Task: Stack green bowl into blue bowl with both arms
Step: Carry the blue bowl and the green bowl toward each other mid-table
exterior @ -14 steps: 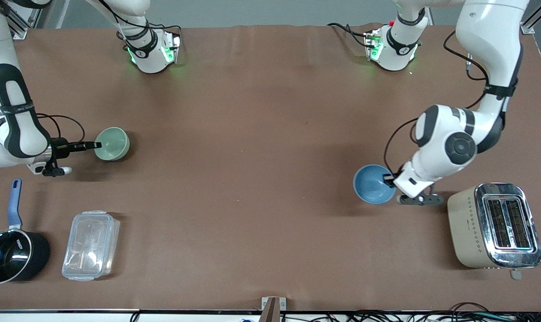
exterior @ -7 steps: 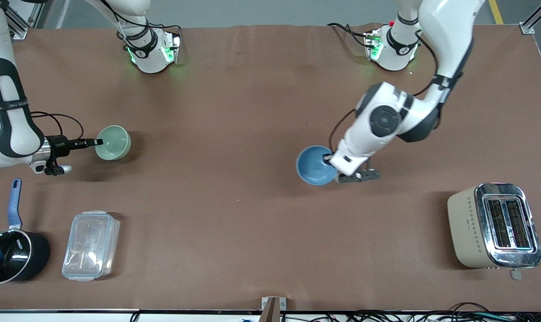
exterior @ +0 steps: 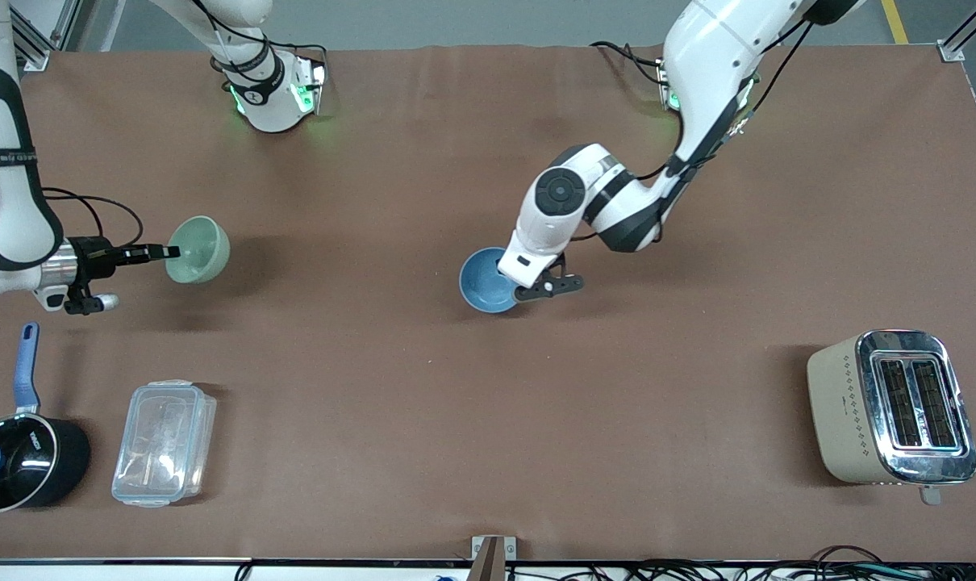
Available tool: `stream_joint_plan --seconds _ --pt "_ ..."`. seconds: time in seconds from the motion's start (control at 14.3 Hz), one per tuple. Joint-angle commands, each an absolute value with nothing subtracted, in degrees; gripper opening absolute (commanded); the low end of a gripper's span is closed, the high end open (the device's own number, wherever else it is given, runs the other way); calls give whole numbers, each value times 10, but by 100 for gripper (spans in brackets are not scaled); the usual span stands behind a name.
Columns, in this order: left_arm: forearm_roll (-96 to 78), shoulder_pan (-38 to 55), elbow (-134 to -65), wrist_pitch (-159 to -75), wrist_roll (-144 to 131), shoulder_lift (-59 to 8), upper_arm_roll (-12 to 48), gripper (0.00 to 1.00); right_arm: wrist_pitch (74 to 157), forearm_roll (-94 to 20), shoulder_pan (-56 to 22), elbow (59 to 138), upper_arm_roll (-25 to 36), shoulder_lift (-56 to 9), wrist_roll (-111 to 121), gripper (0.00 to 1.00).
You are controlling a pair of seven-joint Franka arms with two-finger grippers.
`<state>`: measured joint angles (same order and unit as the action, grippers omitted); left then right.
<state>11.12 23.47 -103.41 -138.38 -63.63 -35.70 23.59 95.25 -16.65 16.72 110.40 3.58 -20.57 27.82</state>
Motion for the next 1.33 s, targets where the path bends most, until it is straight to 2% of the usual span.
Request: stream_joint_plan --seconds 0.0,0.42,0.56,0.63,0.7,0.84,1.26 --pt "137 247 -1006 -1392 -676 -384 234 0 935 -174 142 1117 36 -169 245 3" --pt "133 272 -1003 -1408 -702 -401 234 5 916 -191 90 1121 30 -151 229 3" --pt "130 272 -1001 -1407 -702 -401 234 37 922 -194 53 1125 30 -153 213 2" --pt "129 272 -992 -1407 -704 -402 234 59 922 -205 35 1125 30 -153 187 1" --pt "134 272 -978 -1407 -713 -402 233 99 924 -221 18 1125 31 -153 152 1" --pt "135 263 -953 -1392 -716 -390 231 100 939 -241 -10 1126 30 -153 122 1" --pt "169 165 -853 -1227 -657 -322 216 100 1040 -334 -132 1140 30 -156 -35 1"
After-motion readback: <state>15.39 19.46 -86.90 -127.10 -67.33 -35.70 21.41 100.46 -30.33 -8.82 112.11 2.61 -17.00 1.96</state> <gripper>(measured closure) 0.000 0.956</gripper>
